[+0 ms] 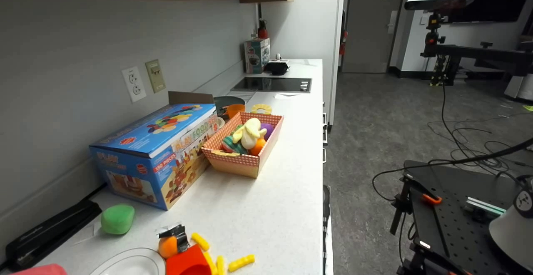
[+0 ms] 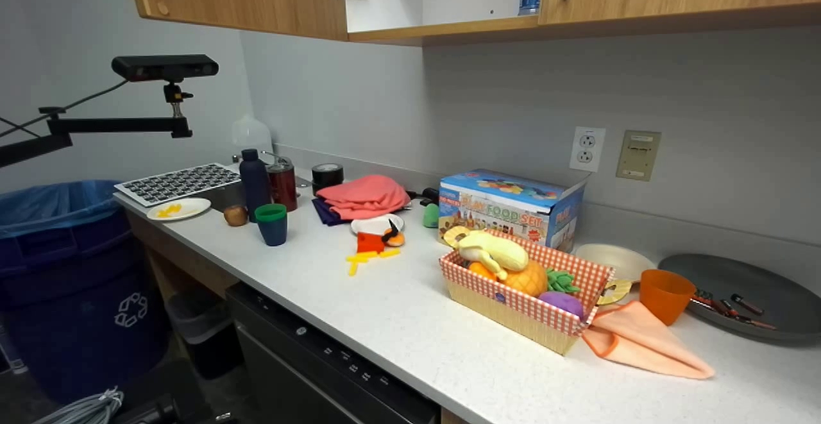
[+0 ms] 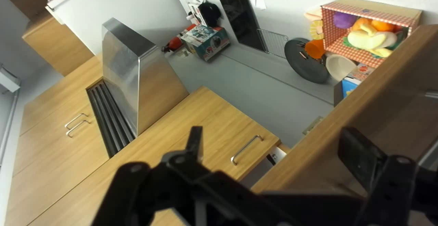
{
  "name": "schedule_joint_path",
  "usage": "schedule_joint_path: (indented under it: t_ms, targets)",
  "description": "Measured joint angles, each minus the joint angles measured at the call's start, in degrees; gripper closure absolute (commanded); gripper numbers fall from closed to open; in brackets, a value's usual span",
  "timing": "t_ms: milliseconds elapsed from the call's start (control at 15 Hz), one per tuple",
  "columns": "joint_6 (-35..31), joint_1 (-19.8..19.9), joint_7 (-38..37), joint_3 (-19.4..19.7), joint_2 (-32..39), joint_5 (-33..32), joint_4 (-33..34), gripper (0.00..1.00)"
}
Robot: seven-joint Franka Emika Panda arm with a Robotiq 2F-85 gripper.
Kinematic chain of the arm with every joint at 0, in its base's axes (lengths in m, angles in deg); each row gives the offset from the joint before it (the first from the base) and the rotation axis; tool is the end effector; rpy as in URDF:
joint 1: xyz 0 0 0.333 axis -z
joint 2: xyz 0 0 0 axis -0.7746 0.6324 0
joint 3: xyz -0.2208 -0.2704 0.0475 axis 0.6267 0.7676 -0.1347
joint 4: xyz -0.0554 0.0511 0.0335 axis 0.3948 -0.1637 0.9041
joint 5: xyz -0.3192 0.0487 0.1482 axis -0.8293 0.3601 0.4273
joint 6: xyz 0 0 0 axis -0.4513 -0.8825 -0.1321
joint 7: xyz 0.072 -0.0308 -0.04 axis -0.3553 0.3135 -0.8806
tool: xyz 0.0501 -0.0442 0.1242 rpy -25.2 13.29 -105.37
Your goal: Close the overhead cabinet door
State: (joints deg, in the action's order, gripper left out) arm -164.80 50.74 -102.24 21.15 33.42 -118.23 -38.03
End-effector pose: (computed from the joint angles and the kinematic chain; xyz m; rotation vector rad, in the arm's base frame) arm 0.1204 0.2423 0.7323 2.0487 -0.0358 0.8066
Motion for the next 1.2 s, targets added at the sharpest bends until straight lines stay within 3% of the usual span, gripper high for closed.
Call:
schedule_joint_path:
  t_ms: [400,1200]
  targets:
    - [5.5,-0.2,0.2,-1.6,0.9,-6.0,-0.8,0.00]
    - [7.6,-1.5,0.0,-1.6,2.6,-6.1,-0.7,0.00]
